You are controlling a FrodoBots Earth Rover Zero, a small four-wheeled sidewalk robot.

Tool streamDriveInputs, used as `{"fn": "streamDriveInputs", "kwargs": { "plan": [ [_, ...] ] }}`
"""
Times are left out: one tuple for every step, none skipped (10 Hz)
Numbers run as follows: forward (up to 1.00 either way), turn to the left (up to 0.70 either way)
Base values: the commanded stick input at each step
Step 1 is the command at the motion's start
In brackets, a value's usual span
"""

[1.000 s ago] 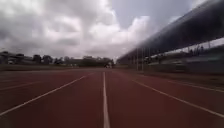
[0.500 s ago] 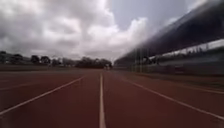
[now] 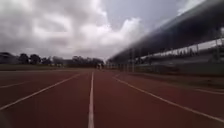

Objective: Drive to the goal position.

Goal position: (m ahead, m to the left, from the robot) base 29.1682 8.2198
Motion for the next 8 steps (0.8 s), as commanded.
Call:
{"fn": "streamDriveInputs", "kwargs": {
  "plan": [
    [0.70, 0.00],
    [0.70, 0.00],
    [0.70, 0.00],
    [0.70, 0.00],
    [0.70, 0.00],
    [0.70, 0.00],
    [0.70, 0.00],
    [0.70, 0.00]
  ]
}}
